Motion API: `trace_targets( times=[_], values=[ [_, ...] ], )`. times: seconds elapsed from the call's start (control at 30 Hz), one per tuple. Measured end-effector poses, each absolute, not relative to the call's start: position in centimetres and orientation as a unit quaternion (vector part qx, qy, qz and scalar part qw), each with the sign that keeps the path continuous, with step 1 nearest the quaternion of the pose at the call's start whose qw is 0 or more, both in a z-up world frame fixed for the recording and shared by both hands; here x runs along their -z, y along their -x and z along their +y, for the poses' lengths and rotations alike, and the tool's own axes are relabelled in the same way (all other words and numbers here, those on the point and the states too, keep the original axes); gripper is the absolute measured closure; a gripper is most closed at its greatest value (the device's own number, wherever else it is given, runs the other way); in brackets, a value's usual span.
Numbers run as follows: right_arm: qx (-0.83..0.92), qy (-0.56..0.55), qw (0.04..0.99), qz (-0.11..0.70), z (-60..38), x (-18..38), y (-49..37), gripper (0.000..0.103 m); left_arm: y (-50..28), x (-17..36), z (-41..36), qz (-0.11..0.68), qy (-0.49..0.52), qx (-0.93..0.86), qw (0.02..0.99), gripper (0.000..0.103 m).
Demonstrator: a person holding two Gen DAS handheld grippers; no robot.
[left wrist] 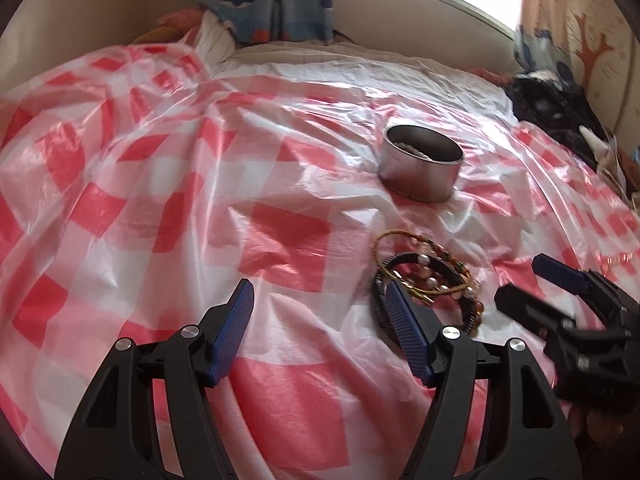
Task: Organize jewelry
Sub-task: 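Return both tools to the pile and grasp the gold pearl bracelet with the right tool, then grasp the pink bead bracelet with the left tool while the right tool holds the gold bracelet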
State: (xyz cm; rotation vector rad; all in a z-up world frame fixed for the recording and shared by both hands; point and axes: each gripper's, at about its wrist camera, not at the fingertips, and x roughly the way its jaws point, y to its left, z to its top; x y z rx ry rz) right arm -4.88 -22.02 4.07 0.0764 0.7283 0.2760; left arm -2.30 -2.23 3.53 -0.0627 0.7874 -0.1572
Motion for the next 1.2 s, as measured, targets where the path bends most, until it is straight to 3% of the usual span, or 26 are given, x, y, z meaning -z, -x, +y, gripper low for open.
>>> trace_targets(
  times=[0.27, 0.33, 0.5, 0.6, 0.83, 1.03, 1.1, 1.2],
  values=[
    [-0.162, 0.152, 0.896, 0.385, -16.0, -3.3, 2.3, 0.022, 1.9, -4.8, 0.0, 0.359, 0.081, 0.045, 0.929, 0.037],
    [-0.159, 0.165, 0.892, 0.39, -15.9, -2.7, 1.8, 0.027, 1.7, -5.0, 0.4, 0.359, 0.092, 0.044, 0.928, 0.036],
    [-0.167, 0.072, 0.891, 0.416, -18.3, -2.4, 0.1, 0.081, 1.5, -4.8, 0.0, 0.361, 0.09, 0.049, 0.927, 0.035],
    [-0.176, -0.057, 0.895, 0.407, -22.0, -2.9, -0.1, 0.089, 1.6, -4.7, -0.5, 0.363, 0.08, 0.055, 0.927, 0.035],
    [-0.161, -0.25, 0.866, 0.402, -28.7, -1.5, 0.8, 0.091, 2.2, -4.5, -4.2, 0.365, 0.012, 0.111, 0.924, 0.035],
    [-0.155, -0.311, 0.844, 0.408, -30.8, -0.3, 1.1, 0.09, 2.9, -4.4, -6.9, 0.365, -0.033, 0.149, 0.919, 0.034],
    [-0.157, -0.312, 0.846, 0.403, -30.8, -0.4, 1.1, 0.078, 2.8, -4.6, -7.8, 0.362, -0.043, 0.165, 0.917, 0.034],
    [-0.145, -0.315, 0.85, 0.395, -31.1, -0.7, 1.3, 0.07, 2.0, -5.3, -9.8, 0.351, -0.071, 0.192, 0.913, 0.034]
  ],
)
